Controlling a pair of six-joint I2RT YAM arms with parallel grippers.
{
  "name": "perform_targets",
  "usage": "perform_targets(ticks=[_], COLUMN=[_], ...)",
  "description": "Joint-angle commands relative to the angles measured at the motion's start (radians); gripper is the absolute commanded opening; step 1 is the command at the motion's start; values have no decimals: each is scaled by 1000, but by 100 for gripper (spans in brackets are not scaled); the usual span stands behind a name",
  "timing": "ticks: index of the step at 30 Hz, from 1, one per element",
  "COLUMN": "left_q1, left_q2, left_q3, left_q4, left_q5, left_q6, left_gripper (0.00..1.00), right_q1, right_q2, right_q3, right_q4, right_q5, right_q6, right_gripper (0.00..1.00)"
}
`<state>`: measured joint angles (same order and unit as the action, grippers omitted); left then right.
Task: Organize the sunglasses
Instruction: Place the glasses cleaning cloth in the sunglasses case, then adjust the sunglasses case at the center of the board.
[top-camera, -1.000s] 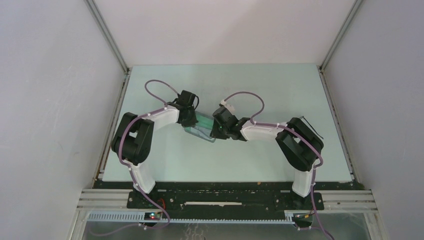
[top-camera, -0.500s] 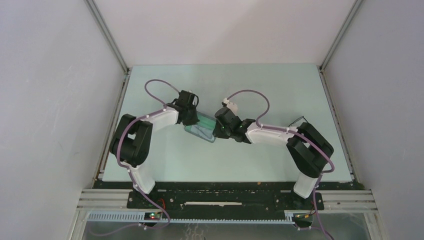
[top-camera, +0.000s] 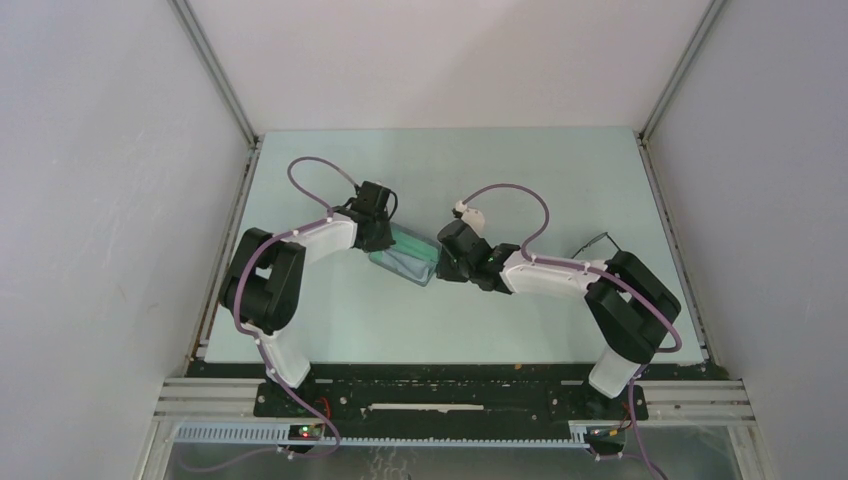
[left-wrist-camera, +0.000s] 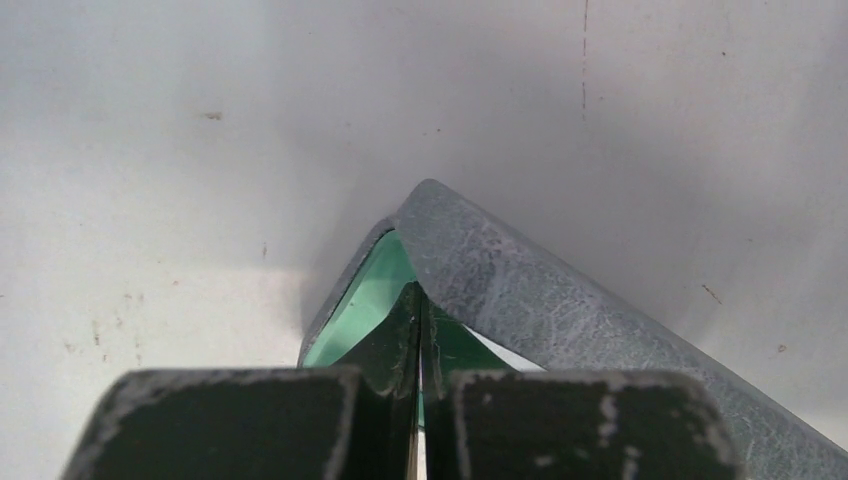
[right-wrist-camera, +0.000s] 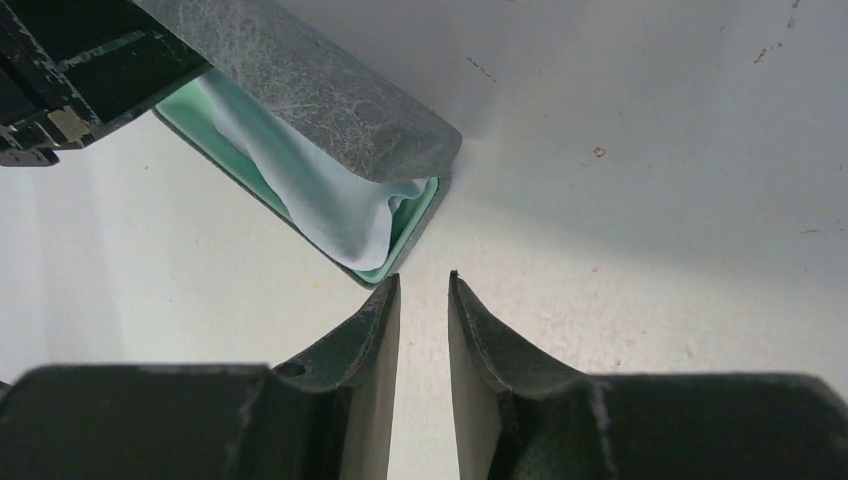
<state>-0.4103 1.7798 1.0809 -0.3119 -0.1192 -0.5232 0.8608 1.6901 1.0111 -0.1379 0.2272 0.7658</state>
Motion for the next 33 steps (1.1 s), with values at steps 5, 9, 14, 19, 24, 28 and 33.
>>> perform_targets(ticks=[5,9,14,19,24,28,33], left_q1=[-4,-5,-11,-18,-27,-24,39], left_q2=[-13,-22,-65,-123,-206,-264,-228], left_q3=[40,43,36,30,-16,-79,-98], left_q4=[-7,-25,-32,-52,-53,-55,-75], left_q5=[-38,-41,-47,-52,-58,-117,-107], left_q6=[2,-4,-8,-8,-23,-56,-94], left_gripper=[2,18,33,35,36,35,34], right_q1=[11,12,16,19,24,24,26], right_q2=[-49,-54,-56,-59,-50,-29,4], right_q3=[-11,-11,-11,-12,-11,-11,7], right_q4=[12,9,12,19,38,78,85], right_q5=[32,34,32,30,14,-36,-84], right_q6=[-16,-20,-19,-25,-26,-39,-41], right_gripper=[32,32,33,33,25,5,0])
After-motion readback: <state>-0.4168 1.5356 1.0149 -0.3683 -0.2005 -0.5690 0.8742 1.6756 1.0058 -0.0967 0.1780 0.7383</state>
